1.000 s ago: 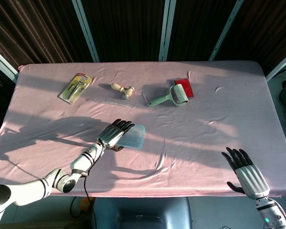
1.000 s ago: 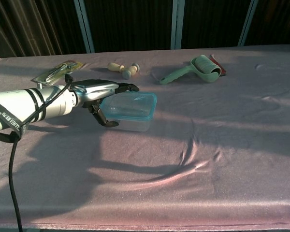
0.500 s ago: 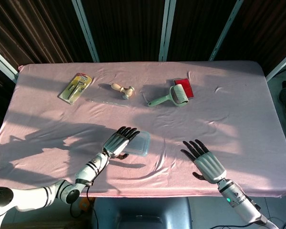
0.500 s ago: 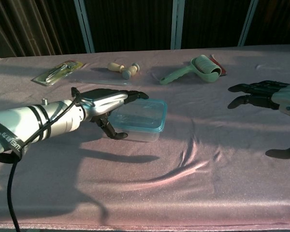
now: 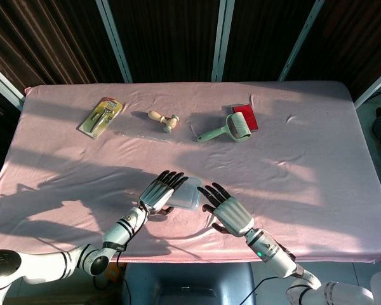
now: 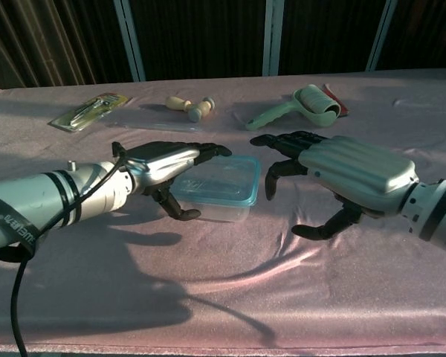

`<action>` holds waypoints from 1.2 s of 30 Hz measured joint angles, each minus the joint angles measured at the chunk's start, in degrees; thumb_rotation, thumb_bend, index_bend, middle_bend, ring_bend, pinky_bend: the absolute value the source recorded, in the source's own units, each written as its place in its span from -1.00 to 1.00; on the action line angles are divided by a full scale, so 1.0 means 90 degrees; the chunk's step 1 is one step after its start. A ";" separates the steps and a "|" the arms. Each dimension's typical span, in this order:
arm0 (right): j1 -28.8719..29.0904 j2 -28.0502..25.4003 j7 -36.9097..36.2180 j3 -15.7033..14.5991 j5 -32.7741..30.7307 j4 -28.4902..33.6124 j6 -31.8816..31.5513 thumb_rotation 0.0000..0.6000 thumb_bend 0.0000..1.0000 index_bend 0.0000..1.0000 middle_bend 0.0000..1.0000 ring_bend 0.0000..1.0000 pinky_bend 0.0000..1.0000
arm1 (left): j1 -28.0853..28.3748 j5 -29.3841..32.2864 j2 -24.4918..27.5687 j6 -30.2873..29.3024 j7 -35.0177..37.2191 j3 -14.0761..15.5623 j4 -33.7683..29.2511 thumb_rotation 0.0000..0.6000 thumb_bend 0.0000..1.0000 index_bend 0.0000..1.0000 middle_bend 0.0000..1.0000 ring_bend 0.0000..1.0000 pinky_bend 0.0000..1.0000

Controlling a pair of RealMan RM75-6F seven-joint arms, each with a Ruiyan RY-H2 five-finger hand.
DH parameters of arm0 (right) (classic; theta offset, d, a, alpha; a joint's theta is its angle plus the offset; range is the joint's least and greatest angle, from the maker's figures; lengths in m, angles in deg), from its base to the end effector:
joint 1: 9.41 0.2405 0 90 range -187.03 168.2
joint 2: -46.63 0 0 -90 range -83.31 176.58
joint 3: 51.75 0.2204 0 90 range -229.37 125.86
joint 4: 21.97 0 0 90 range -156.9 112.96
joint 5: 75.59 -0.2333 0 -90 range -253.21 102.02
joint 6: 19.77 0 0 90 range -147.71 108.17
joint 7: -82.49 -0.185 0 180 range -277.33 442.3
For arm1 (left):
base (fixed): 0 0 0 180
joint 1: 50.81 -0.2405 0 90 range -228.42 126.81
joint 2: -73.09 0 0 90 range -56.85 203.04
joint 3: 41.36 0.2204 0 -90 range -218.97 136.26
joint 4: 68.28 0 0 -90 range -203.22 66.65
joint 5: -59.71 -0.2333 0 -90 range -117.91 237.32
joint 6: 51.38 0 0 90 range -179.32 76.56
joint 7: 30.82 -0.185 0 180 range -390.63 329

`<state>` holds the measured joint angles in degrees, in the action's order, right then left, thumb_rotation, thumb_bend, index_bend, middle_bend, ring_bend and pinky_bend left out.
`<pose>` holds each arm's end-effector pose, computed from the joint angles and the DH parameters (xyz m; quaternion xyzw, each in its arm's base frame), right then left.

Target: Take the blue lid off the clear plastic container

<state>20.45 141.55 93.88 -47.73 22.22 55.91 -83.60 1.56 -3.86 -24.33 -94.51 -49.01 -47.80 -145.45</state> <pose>-0.1136 -0.2797 -0.0814 0.7912 -0.2623 0.4351 0.3405 -0.0701 0.3389 -0.1346 -0.8293 -0.3538 -0.3124 0.2993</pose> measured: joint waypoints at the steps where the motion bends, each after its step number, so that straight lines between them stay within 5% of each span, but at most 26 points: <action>1: 0.0029 0.0076 -0.0078 0.0008 0.0026 -0.0106 -0.0093 1.00 -0.23 0.06 -1.00 -1.00 -1.00 | -0.0003 -0.0008 0.0008 -0.0006 -0.0003 0.0007 -0.0014 1.00 -0.40 -1.00 0.47 0.04 -0.54; 36: 0.0629 0.1456 0.0504 0.0279 -0.0512 -0.1124 -0.0293 1.00 -0.19 0.23 -0.91 -1.00 -1.00 | 0.0024 0.0034 0.0117 0.0061 0.0027 0.0059 -0.0095 1.00 -0.41 -1.00 0.49 0.06 -0.54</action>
<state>26.11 154.66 98.42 -45.21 17.61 45.80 -86.23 1.78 -3.55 -23.27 -93.96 -48.77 -47.27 -146.30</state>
